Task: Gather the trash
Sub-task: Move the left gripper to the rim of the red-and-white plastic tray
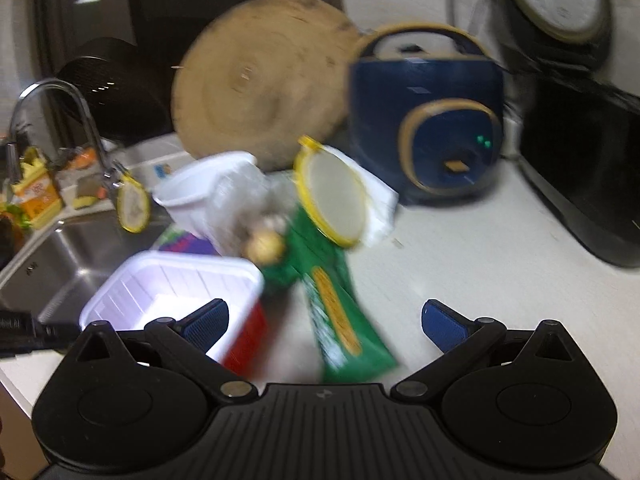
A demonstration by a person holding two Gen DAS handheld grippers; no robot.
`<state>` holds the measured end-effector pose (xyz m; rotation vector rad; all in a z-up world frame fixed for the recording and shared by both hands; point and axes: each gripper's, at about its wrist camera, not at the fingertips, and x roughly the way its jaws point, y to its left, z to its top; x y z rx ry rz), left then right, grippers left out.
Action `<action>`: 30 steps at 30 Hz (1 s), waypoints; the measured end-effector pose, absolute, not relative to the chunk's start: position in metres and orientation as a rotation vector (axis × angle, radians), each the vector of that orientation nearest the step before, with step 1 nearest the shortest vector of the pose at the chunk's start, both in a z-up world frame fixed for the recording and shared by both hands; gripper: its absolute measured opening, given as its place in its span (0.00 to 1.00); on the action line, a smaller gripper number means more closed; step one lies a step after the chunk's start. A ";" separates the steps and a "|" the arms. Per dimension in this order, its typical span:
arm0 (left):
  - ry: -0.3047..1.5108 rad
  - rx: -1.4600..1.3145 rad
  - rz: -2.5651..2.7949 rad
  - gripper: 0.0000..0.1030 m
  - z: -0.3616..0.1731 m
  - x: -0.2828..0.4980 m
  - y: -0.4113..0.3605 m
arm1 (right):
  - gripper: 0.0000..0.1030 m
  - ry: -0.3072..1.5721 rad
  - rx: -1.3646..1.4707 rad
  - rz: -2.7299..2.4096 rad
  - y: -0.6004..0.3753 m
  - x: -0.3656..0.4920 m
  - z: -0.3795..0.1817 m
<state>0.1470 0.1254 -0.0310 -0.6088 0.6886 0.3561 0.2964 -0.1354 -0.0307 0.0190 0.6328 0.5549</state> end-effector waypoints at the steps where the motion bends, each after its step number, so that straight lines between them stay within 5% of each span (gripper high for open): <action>1: 0.690 -0.648 0.309 0.26 -0.031 0.147 0.126 | 0.88 0.631 0.022 0.584 -0.128 0.305 -0.029; 4: 0.721 -0.731 0.188 0.26 -0.035 0.148 0.121 | 0.70 0.661 0.026 0.640 -0.105 0.333 -0.029; 9: 0.741 -0.762 0.168 0.26 -0.044 0.152 0.112 | 0.59 0.711 -0.026 0.700 -0.074 0.366 -0.038; 21: 0.723 -0.802 0.249 0.26 -0.049 0.137 0.140 | 0.60 0.845 0.023 0.891 -0.065 0.301 -0.059; 29: 0.751 -0.484 0.328 0.27 -0.039 0.137 0.130 | 0.65 0.820 0.009 0.936 -0.070 0.245 -0.049; 30: 0.760 -0.456 0.328 0.27 -0.040 0.138 0.128 | 0.72 0.777 -0.020 0.895 -0.072 0.239 -0.046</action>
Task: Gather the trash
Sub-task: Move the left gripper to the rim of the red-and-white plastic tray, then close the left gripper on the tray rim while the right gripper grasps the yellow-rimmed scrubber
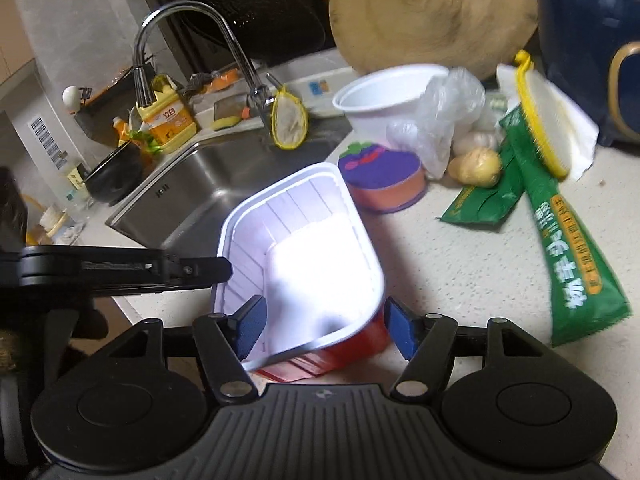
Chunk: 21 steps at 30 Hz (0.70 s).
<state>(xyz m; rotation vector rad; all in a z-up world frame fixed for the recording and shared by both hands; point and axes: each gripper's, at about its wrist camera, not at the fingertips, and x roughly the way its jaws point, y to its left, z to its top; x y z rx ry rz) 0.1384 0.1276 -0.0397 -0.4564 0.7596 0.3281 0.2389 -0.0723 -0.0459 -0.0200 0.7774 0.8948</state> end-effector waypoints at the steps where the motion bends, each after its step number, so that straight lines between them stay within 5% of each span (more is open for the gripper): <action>1: 0.767 -0.434 0.328 0.27 -0.041 0.139 0.126 | 0.78 0.741 -0.046 0.854 -0.074 0.235 -0.044; 5: 0.770 -0.436 0.298 0.35 -0.049 0.143 0.122 | 0.84 0.649 -0.093 0.681 -0.099 0.234 -0.044; 21: 0.762 -0.301 0.266 0.26 -0.062 0.185 0.099 | 0.88 0.747 -0.004 0.415 -0.169 0.270 -0.091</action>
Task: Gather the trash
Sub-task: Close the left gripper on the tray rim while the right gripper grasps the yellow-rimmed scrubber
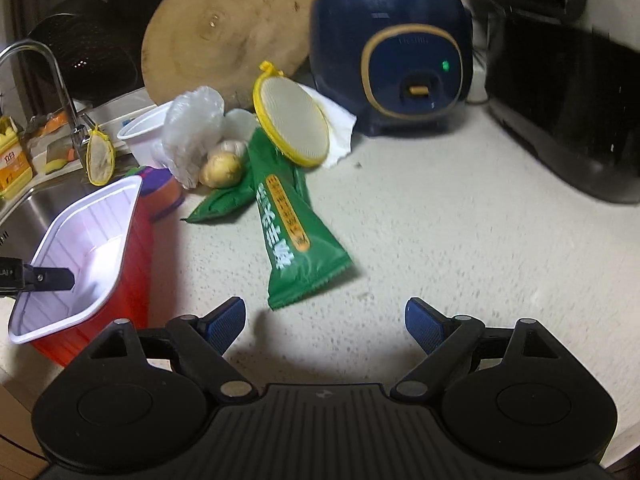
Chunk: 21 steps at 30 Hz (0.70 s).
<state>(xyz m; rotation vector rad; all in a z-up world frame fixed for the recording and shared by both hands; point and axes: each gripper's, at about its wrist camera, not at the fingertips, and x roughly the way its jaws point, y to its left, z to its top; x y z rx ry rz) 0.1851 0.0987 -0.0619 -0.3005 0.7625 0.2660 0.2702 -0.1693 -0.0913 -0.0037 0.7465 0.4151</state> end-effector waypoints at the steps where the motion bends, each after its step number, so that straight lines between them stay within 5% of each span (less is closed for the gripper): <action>1: 0.763 -0.299 0.275 0.26 -0.063 0.187 0.100 | 0.90 0.749 -0.007 0.412 -0.170 0.271 -0.092; 7: 0.763 -0.343 0.335 0.26 -0.066 0.186 0.117 | 1.00 0.780 -0.051 0.449 -0.162 0.272 -0.092; 17: 0.767 -0.410 0.331 0.24 -0.073 0.181 0.130 | 1.00 0.854 -0.087 0.453 -0.155 0.283 -0.087; 19: 0.766 -0.413 0.325 0.21 -0.074 0.180 0.129 | 0.87 0.846 -0.093 0.495 -0.153 0.281 -0.083; 21: 0.764 -0.407 0.303 0.19 -0.074 0.179 0.128 | 0.85 0.769 -0.111 0.507 -0.150 0.276 -0.072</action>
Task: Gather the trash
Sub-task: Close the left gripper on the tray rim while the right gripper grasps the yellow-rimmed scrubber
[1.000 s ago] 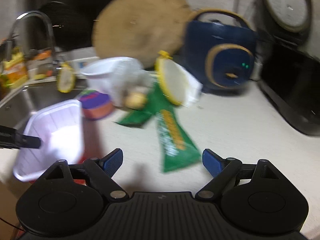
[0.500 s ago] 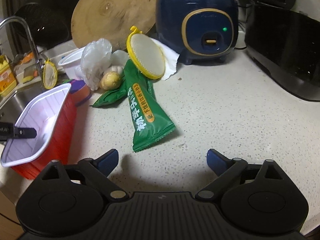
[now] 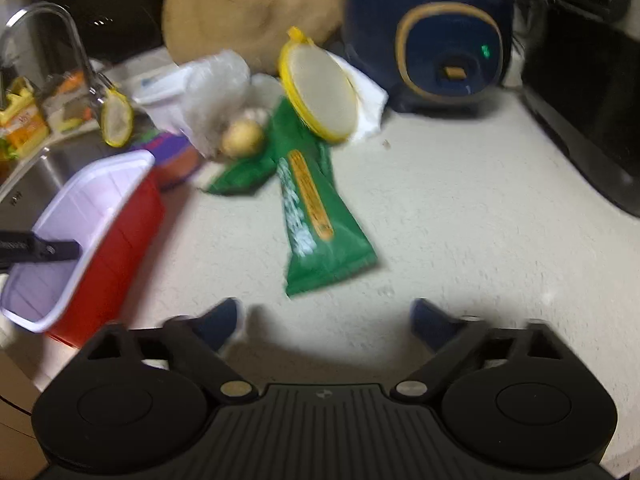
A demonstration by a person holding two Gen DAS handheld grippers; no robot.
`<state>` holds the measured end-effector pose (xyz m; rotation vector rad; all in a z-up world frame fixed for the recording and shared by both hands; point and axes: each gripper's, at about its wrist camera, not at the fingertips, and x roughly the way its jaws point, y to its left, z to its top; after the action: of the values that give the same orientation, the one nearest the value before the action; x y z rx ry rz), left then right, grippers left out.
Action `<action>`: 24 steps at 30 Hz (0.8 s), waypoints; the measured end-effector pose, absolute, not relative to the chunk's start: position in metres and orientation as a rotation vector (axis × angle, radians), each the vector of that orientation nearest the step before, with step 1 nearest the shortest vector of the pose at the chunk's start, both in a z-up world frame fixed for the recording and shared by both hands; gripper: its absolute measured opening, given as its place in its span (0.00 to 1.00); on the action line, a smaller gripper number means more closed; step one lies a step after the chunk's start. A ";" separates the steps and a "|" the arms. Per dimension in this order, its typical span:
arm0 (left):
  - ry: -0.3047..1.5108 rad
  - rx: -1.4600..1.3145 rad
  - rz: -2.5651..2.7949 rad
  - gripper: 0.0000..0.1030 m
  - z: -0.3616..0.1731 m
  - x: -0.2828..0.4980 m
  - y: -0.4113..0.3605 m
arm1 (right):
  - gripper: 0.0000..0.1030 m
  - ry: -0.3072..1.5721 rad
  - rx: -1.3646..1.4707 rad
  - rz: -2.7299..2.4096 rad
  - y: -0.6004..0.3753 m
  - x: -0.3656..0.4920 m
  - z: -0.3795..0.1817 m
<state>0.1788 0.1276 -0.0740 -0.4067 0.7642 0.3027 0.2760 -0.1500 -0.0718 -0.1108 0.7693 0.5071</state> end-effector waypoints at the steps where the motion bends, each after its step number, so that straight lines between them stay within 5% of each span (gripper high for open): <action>1: 0.767 -0.404 0.296 0.17 -0.074 0.178 0.127 | 0.85 0.718 -0.124 0.507 -0.148 0.275 -0.065; 8: 0.784 -0.429 0.283 0.14 -0.076 0.175 0.126 | 0.86 0.617 -0.146 0.532 -0.115 0.317 -0.044; 13: 0.792 -0.463 0.287 0.14 -0.075 0.184 0.133 | 0.69 0.660 -0.127 0.518 -0.088 0.364 -0.052; 24: 0.783 -0.507 0.273 0.14 -0.076 0.185 0.140 | 0.69 0.648 -0.107 0.528 -0.072 0.385 -0.056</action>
<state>0.1849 0.1396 -0.0764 -0.5066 0.7832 0.2728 0.3845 -0.0716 -0.0555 -0.1066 0.6479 0.5278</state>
